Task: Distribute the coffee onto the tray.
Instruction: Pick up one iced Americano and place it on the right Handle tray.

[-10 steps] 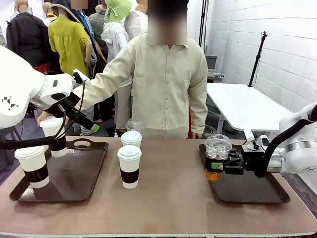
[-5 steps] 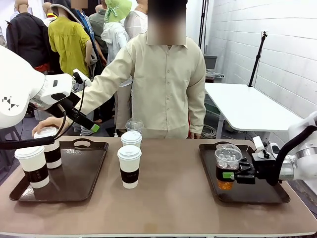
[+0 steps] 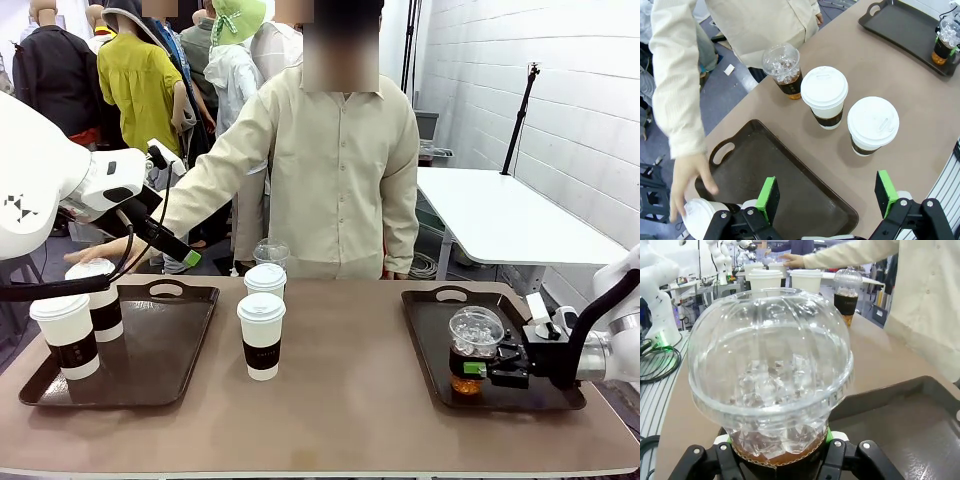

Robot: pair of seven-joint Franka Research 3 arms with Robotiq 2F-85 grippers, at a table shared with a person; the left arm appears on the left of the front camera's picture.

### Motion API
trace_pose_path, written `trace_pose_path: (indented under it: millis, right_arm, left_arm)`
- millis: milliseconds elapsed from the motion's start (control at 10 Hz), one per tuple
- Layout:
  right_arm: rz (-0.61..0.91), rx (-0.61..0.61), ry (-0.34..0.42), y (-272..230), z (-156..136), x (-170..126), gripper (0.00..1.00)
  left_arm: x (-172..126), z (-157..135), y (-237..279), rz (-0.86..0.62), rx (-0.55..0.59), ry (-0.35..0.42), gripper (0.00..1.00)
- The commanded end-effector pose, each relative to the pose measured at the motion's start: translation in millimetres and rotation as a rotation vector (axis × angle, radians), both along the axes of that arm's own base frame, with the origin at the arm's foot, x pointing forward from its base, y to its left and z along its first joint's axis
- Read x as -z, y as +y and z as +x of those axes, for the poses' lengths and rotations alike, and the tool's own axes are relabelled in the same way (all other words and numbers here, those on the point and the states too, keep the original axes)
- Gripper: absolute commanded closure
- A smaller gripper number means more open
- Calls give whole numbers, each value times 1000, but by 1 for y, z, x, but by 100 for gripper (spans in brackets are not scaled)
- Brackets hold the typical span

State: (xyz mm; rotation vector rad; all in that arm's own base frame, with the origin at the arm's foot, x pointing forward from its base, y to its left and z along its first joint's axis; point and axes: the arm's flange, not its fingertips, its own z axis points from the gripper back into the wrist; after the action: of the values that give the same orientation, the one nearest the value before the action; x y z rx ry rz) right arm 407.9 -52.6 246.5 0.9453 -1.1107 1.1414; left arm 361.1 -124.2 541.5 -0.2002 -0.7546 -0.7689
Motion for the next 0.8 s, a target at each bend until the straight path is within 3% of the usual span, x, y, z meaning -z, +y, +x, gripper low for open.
trace_pose_path:
  millis: [0, 500, 600, 700]
  right_arm:
    - [42, -18, -64, -6, 9, 5, 38]
    - [55, 10, -13, -12, 18, 14, 38]
    - [56, 10, -11, -12, 18, 14, 33]
    - [58, 15, 0, -12, 18, 15, 17]
  left_arm:
    - [0, 0, 1, 0, 2, 6, 0]
    - [0, 0, 1, 0, 2, 6, 0]
    - [0, 0, 1, 0, 2, 6, 0]
    - [0, 0, 1, 0, 2, 6, 0]
